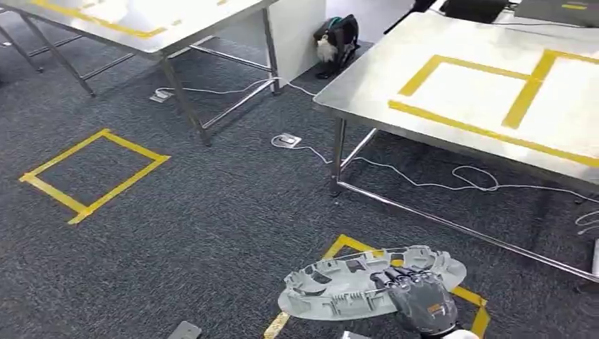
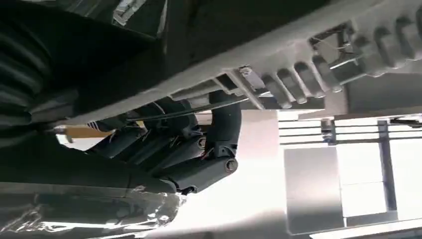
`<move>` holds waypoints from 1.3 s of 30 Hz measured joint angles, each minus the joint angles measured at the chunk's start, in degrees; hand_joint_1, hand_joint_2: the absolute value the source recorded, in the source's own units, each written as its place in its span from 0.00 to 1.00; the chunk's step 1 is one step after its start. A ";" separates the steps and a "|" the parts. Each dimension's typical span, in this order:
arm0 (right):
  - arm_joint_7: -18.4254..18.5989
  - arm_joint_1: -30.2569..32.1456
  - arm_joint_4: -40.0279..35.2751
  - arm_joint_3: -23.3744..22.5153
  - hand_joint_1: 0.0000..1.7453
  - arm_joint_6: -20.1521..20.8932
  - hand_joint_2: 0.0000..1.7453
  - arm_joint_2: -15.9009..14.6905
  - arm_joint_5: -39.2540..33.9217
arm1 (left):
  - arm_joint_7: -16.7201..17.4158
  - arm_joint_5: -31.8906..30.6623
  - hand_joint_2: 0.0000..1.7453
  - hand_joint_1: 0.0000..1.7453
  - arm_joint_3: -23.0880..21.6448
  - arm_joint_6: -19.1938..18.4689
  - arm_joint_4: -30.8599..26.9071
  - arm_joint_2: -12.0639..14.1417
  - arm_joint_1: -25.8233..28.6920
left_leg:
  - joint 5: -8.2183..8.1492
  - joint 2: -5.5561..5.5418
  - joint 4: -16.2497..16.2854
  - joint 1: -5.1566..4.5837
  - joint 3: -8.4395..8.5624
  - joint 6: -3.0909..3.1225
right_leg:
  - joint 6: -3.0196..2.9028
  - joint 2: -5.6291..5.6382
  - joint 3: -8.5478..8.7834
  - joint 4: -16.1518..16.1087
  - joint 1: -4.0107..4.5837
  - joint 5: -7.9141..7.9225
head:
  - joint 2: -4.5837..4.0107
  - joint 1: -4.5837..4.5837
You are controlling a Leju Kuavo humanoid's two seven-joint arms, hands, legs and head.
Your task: Take the parts from the cabinet and place them on the table.
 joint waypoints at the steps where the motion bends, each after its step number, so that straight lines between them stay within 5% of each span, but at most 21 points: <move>1: -0.02 0.05 0.00 0.00 1.00 0.02 1.00 0.00 0.00 | 0.00 0.00 1.00 0.00 0.00 -0.02 0.00 0.00 0.12 | 0.45 -0.15 1.06 0.00 -0.94 0.08 | 0.01 0.84 0.01 0.00 0.00 0.01 | 0.00 0.04; 4: -0.04 0.05 0.00 0.00 1.00 0.02 1.00 0.00 0.00 | 0.00 0.00 1.00 0.00 0.00 -0.02 0.00 0.00 0.02 | 7.94 -1.42 -9.15 0.06 3.16 0.69 | 0.24 3.57 0.17 0.01 -0.11 0.15 | 0.00 0.02; 5: -0.04 0.06 0.00 0.00 1.00 0.02 1.00 0.00 0.00 | 0.00 0.00 1.00 0.00 0.00 -0.02 0.00 0.02 0.01 | 10.14 -4.23 -14.16 0.28 5.46 0.77 | 0.41 4.33 0.12 0.01 -0.25 0.23 | 0.00 0.02; 6: -0.04 -0.09 0.00 -0.04 1.00 0.02 1.00 0.00 0.00 | 0.00 0.00 1.00 0.00 0.02 -0.02 0.00 0.00 0.04 | 9.83 -7.65 -16.80 0.65 6.43 0.87 | 0.81 5.17 -0.25 0.34 0.07 0.22 | 0.00 0.02; 7: -0.04 -0.09 0.00 -0.07 1.00 0.04 1.00 0.00 0.00 | 0.00 0.00 1.00 0.00 0.04 -0.02 0.00 -0.02 -0.02 | 9.81 -6.67 -16.91 0.67 6.37 0.63 | 1.17 5.86 -0.64 0.25 -0.16 0.43 | 0.02 0.13; 10: -0.04 0.32 0.00 -0.09 1.00 0.04 1.00 0.00 0.00 | 0.00 0.02 1.00 0.00 0.04 -0.04 0.00 -0.02 -0.07 | 10.28 -4.43 -17.49 0.51 6.55 1.85 | 2.63 7.98 -1.80 -0.65 -0.62 1.18 | 0.00 0.04; 12: -0.22 0.35 0.00 -0.09 1.00 0.09 1.00 0.04 -0.02 | -0.02 0.00 1.00 0.00 0.09 -0.24 0.00 -0.07 -0.30 | 10.45 -2.86 -17.95 0.42 6.68 2.50 | 2.66 0.83 -2.88 2.09 0.03 -0.68 | 0.00 0.72; 13: -0.26 0.09 0.00 -0.09 1.00 0.11 1.00 0.04 -0.02 | -0.04 0.00 1.00 0.00 0.09 -0.37 0.00 -0.09 -0.21 | 10.33 -2.01 -17.93 0.22 6.68 2.73 | 2.79 -0.86 -4.77 5.97 0.06 -2.92 | 0.00 0.87; 16: -0.31 0.01 0.04 -0.07 1.00 0.20 1.00 0.13 -0.05 | -0.07 0.00 1.00 0.00 0.11 -0.76 0.00 0.02 0.25 | 10.12 0.90 -17.87 -0.06 6.76 2.95 | 3.11 -1.86 -9.90 17.29 -0.01 -7.16 | 0.00 0.85; 17: -0.31 0.02 0.11 -0.07 1.00 0.24 1.00 0.13 -0.06 | -0.07 0.00 1.00 0.00 0.11 -0.81 0.00 0.02 0.22 | 10.05 1.80 -17.87 -0.06 6.87 2.92 | 3.18 -1.90 -9.22 16.37 0.00 -6.02 | 0.00 0.81; 19: -0.31 0.03 0.11 -0.11 1.00 0.33 1.00 0.13 -0.13 | -0.07 -0.02 1.00 0.00 0.11 -0.90 0.00 -0.04 0.10 | 9.65 3.38 -17.85 -0.05 7.37 2.62 | 3.12 -3.10 -3.68 6.92 0.00 -1.35 | 0.00 0.83; 20: -0.33 0.02 0.11 -0.15 1.00 0.31 1.00 0.13 -0.13 | -0.07 -0.02 1.00 0.00 0.11 -0.92 0.00 -0.07 0.10 | 9.40 3.93 -17.80 -0.09 7.77 2.30 | 3.08 -5.20 -0.49 1.77 0.06 0.44 | 0.00 0.83; 21: -0.33 -0.16 0.11 -0.15 1.00 0.33 1.00 0.15 -0.13 | -0.07 -0.02 1.00 0.00 0.11 -0.94 0.00 0.02 0.11 | 9.16 4.45 -17.77 -0.60 7.94 1.96 | 2.72 -7.75 0.46 -0.02 0.84 -0.75 | 0.00 0.90; 26: -0.42 -0.07 0.13 -0.20 1.00 0.31 1.00 0.26 -0.17 | -0.17 -0.02 1.00 0.00 0.11 -1.05 0.00 0.07 -0.12 | 8.28 6.38 -17.65 -0.59 8.59 0.68 | 0.80 -3.86 0.55 -0.33 0.09 -0.05 | 0.00 0.63; 28: -0.44 -0.09 0.15 -0.24 1.00 0.31 1.00 0.33 -0.17 | -0.28 -0.02 1.00 0.00 0.11 -1.14 0.00 0.02 -0.20 | 4.69 1.13 -12.16 -0.25 6.29 0.14 | 0.27 -2.73 0.44 -0.33 -0.14 0.03 | 0.00 0.28; 31: -0.46 -0.10 0.17 -0.22 1.00 0.33 1.00 0.44 -0.17 | -0.26 -0.02 1.00 0.00 0.13 -1.18 0.00 0.04 0.25 | -0.10 -0.10 0.65 0.02 -0.25 -0.09 | 0.09 -0.27 0.19 -0.33 -0.16 0.11 | 0.00 0.24; 33: -0.48 -0.03 0.17 -0.15 1.00 0.33 1.00 0.46 -0.17 | -0.26 0.00 1.00 0.00 0.13 -1.20 0.00 0.04 0.33 | 3.26 -0.32 -1.83 0.10 0.37 0.00 | 0.23 1.63 0.24 -0.32 -0.27 0.21 | 0.00 0.24; 35: -0.48 -0.04 0.17 -0.13 1.00 0.33 1.00 0.46 -0.18 | -0.26 -0.02 1.00 0.00 0.13 -1.20 0.00 0.04 0.26 | 8.96 -2.04 -11.75 0.40 4.79 0.10 | 0.64 3.42 0.31 -0.31 -0.54 0.38 | 0.00 0.22; 36: -0.48 -0.05 0.17 -0.13 1.00 0.33 1.00 0.46 -0.17 | -0.26 0.00 1.00 0.00 0.13 -1.20 0.00 0.04 0.31 | 10.03 -5.27 -15.62 0.89 6.45 -0.04 | 1.05 4.15 0.10 -0.28 -0.50 0.45 | 0.00 0.20; 37: -0.48 -0.23 0.17 -0.20 1.00 0.33 1.00 0.46 -0.17 | -0.26 -0.02 1.00 0.00 0.13 -1.20 0.00 -0.02 0.30 | 9.43 -6.36 -17.30 1.22 6.71 -0.02 | 1.43 4.97 -0.41 0.30 -0.28 0.43 | 0.00 0.13; 39: -0.48 -0.03 0.17 -0.26 1.00 0.33 1.00 0.46 -0.18 | -0.26 0.00 1.00 0.00 0.13 -1.20 0.00 0.04 0.22 | 9.44 -5.13 -16.86 0.71 6.68 0.62 | 2.32 6.26 -0.78 -0.50 -0.70 1.01 | 0.00 0.04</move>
